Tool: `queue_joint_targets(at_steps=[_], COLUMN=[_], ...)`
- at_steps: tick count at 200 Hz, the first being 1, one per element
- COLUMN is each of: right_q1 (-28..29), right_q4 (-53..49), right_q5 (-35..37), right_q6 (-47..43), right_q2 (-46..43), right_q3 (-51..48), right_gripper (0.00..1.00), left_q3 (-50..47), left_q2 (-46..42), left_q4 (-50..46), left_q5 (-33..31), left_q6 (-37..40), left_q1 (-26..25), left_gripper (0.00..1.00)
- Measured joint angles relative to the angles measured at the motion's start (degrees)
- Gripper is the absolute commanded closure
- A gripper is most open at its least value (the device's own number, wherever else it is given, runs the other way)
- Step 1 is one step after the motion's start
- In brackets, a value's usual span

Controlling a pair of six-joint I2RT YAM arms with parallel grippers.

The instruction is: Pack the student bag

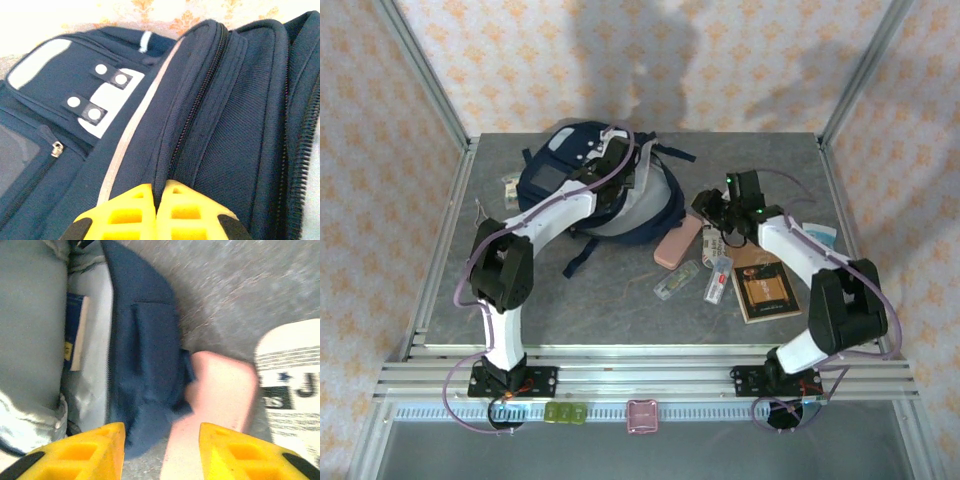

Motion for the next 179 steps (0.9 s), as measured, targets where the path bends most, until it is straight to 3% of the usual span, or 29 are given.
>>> queue_joint_targets(at_steps=[9, 22, 39, 64, 91, 122, 156, 179], right_q1=[-0.48, -1.18, -1.81, -3.43, -9.42, -15.13, -15.52, -15.52], right_q4=[-1.25, -2.89, -4.42, -6.08, -8.74, -12.74, -10.32, -7.13], right_q5=[1.49, 3.34, 5.57, 8.02, 10.56, 13.66, 10.86, 7.63], right_q6=[0.00, -0.17, -0.20, 0.15, 1.51, 1.92, 2.08, 3.43], right_q2=[-1.81, -4.59, -7.32, -9.33, -11.56, -16.00, -17.53, -13.29], right_q3=[-0.55, -1.88, -3.98, -8.37, -14.03, -16.22, -19.50, -23.28], right_gripper=[0.54, 0.54, 0.53, 0.53, 0.44, 0.44, 0.46, 0.48], left_q3=[0.15, 0.13, -0.28, -4.44, -10.69, -19.65, -26.86, -28.48], left_q2=[0.72, 0.94, 0.28, -4.22, -11.06, -17.31, -17.94, -17.73], left_q4=[-0.02, -0.52, -0.50, 0.09, 1.49, 4.92, 7.67, 8.13], left_q5=[0.07, 0.42, 1.38, 4.11, 8.50, 13.16, 17.14, 18.67], left_q6=[-0.09, -0.42, -1.01, -1.84, -3.65, -6.16, -9.79, -11.74], left_q1=[-0.02, -0.13, -0.66, -2.10, -4.70, -7.65, -8.76, -9.35], left_gripper=[0.64, 0.52, 0.43, 0.42, 0.42, 0.42, 0.42, 0.42])
